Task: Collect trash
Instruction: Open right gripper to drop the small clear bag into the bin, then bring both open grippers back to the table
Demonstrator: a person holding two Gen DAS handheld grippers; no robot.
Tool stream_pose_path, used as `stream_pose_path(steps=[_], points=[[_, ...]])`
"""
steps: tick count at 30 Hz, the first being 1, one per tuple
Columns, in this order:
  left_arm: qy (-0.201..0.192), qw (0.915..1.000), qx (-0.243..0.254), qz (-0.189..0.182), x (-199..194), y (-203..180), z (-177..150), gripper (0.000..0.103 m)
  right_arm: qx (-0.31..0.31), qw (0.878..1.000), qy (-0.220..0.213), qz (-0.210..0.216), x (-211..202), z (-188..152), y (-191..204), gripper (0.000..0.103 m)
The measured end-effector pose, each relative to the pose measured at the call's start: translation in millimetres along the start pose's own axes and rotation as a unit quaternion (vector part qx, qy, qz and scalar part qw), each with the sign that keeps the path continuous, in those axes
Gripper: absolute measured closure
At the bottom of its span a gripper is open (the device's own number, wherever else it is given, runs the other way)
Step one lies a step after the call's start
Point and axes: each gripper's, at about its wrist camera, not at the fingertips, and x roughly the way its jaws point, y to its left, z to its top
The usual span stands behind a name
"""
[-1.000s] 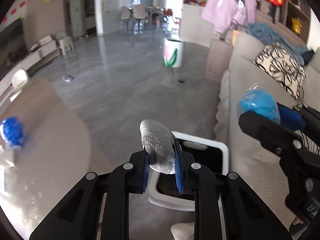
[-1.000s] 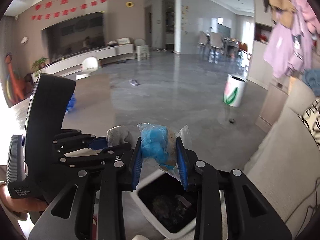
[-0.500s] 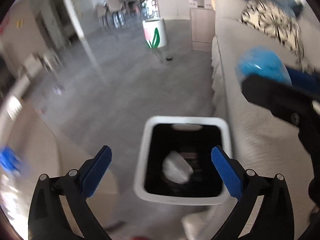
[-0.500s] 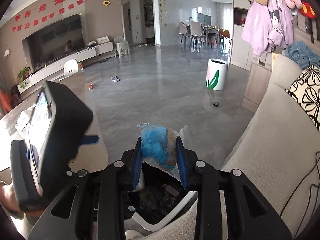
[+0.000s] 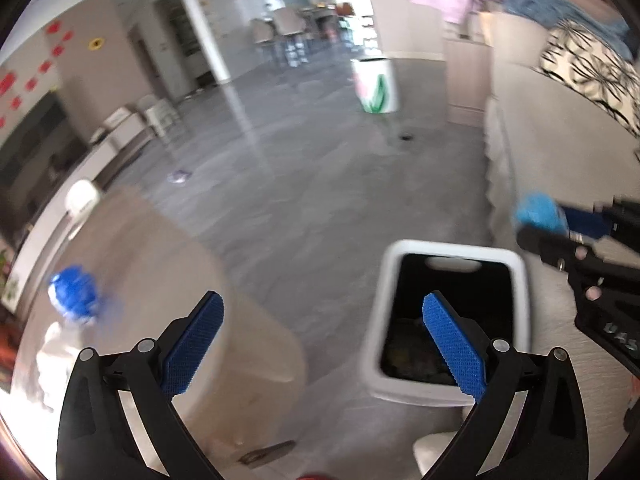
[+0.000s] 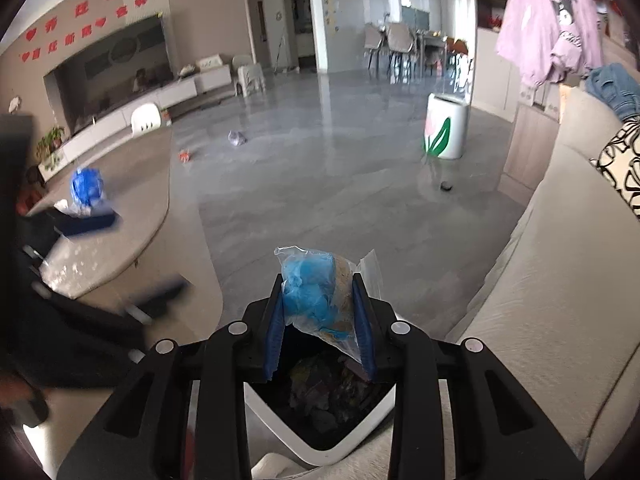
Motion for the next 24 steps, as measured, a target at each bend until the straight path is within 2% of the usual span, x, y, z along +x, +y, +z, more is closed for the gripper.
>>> stream_pose_path(steps=[1,2,3,5,7,16,21,24], points=[[0.003,0.9999,-0.010,0.007,-1.2,11.9,-2.3,0.005,-0.012,1.000,0.013,-0.010,10.2,-2.0,4.3,0.047],[0.003,0.9997,-0.021,0.011,-3.2,21.7,-4.6,0.005,-0.019,1.000,0.016,-0.019,15.2,-3.7,6.8,0.013],[0.003,0.9993,-0.033,0.014,-5.4,31.5,-7.6,0.005,-0.025,0.999,0.020,-0.026,20.9,-5.2,8.9,0.005],[0.004,0.9984,-0.054,0.016,-9.1,47.5,-15.3,0.005,-0.031,0.999,0.038,-0.024,30.3,-7.3,13.7,0.005],[0.004,0.9968,-0.077,0.019,-13.0,63.6,-21.1,0.005,-0.031,0.999,0.035,-0.020,29.4,-6.2,17.5,0.005],[-0.020,0.9868,-0.155,0.043,-39.0,130.9,-39.0,0.005,-0.058,0.996,-0.054,0.047,-15.0,40.1,69.1,0.005],[-0.030,0.9775,-0.197,0.070,-55.4,173.5,-56.8,0.005,-0.073,0.986,-0.099,0.110,-31.0,69.5,117.0,0.005],[-0.036,0.9696,-0.224,0.092,-63.8,204.1,-69.9,0.005,-0.098,0.980,-0.117,0.130,-34.3,82.6,151.1,0.005]])
